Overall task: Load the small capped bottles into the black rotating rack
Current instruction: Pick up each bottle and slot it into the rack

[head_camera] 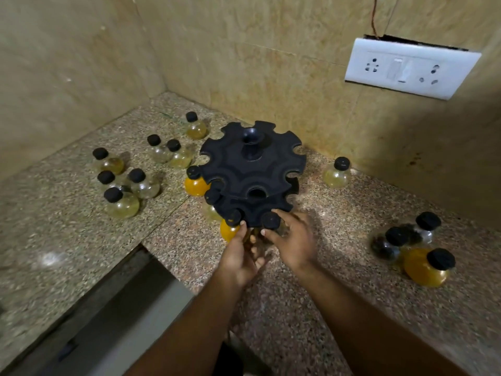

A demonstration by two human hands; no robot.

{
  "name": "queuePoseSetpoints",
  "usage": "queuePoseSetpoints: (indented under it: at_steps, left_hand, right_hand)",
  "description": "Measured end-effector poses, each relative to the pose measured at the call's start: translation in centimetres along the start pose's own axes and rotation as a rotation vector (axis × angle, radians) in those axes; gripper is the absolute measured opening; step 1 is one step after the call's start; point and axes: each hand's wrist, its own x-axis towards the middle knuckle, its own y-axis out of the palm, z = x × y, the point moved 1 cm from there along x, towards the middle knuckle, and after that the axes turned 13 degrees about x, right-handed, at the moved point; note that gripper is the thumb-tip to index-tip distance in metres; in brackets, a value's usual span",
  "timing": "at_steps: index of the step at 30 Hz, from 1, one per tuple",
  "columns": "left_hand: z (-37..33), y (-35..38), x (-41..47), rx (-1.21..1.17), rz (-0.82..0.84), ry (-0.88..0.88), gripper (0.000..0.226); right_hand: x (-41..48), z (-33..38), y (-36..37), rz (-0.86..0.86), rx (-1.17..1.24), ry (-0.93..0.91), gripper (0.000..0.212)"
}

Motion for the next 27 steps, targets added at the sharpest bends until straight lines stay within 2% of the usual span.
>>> queuePoseSetpoints:
  at_steps: [5, 14, 17, 21, 27]
  left_hand:
    - [-2.0, -1.0, -1.0, 0.231, 0.058, -0.028, 0.042]
    - [-2.0, -2.2, 0.7, 0.252, 0.171, -0.090, 0.038]
    - [-0.8, -1.1, 0.9, 0.219, 0.065, -0.035, 0.034]
    - [1.3, 0.4, 0.7, 0.332, -0.104, 0.129, 0.027]
    - [3.5, 5.1, 0.8, 0.497, -0.054, 0.147, 0.028]
  right_hand:
    - [0.6, 0.4, 0.4, 0.004, -0.038, 0.041, 0.059]
    - [2.5, 0.7, 0.2, 0.049, -0.156, 0.028, 0.076]
    - [2.4, 0.5, 0.0, 0.022, -0.180, 0.042, 0.081]
    - [1.8, 0.0, -0.6, 0.020, -0.104, 0.054, 0.081]
    - [-1.9, -3.7, -5.3, -0.139, -0.039, 0.194, 0.070]
